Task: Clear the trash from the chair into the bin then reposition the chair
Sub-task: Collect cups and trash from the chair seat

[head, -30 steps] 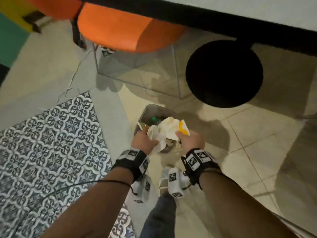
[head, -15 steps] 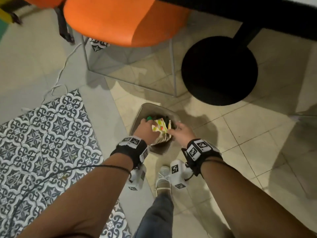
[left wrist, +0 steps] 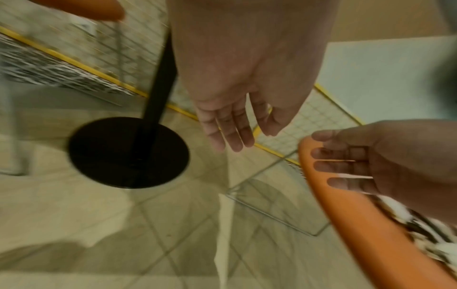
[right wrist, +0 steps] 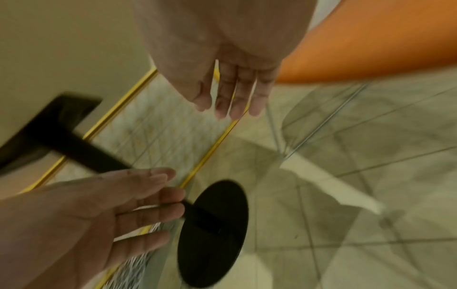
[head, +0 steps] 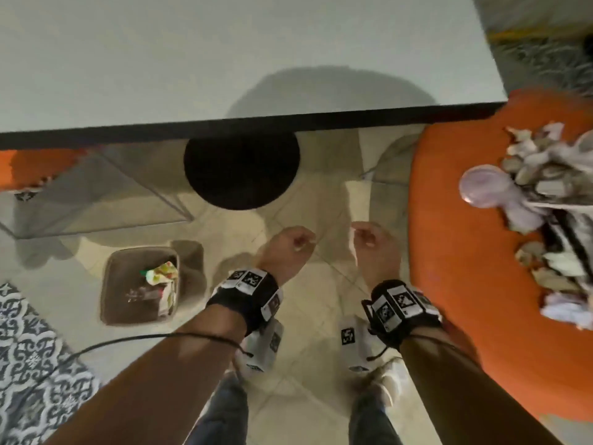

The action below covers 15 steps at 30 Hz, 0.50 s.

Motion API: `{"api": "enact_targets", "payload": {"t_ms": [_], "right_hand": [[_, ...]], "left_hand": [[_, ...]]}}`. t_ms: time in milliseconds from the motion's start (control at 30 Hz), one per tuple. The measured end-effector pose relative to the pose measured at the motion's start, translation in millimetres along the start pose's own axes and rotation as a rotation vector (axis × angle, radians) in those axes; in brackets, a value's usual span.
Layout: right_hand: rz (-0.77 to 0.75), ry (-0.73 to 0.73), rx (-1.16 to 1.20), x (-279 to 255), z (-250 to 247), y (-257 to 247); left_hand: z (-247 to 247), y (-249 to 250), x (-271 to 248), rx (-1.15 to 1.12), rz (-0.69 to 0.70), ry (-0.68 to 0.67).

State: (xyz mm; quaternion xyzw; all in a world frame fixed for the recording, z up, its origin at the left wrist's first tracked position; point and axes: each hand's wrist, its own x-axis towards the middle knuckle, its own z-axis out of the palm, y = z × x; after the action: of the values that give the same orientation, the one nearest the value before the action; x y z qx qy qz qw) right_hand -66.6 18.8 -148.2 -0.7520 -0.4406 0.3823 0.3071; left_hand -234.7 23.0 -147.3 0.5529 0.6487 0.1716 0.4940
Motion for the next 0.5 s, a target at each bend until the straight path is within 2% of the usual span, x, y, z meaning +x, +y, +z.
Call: {"api": "enact_targets", "payload": {"t_ms": [133,233,267,333,400,433,500], "right_hand": [[0.053,0.312,-0.111,26.9,-145.5,75.7],[0.194,0.529,-0.255,25.1,-235.1,123.5],[0.249,0.559,-0.269,24.5,-257.3,135.6],[0.409,0.481,-0.258,28.5,-287.3,158.2],[0.560,0.309,-0.277,35.5,-304.6,170.3],[0.606,0.227,-0.338,38.7,-309.3,174.8],[0.628,0.113,-0.469,43.9,-313.4,179.5]], "left_hand": [[108.3,93.0,11.8,-0.015,0.085,-0.107],[180.1,142.2,20.0,0.118,0.117,-0.176],[197.8,156.4,21.9,0.154,0.137,-0.167],[225.3,179.2,26.4,0.164,0.245,-0.088],[241.7,197.1,36.7,0.213,0.328,0.017],[247.2,205.4,45.0,0.271,0.336,0.064],[255.7,214.3,72.7,0.397,0.267,0.102]]}}
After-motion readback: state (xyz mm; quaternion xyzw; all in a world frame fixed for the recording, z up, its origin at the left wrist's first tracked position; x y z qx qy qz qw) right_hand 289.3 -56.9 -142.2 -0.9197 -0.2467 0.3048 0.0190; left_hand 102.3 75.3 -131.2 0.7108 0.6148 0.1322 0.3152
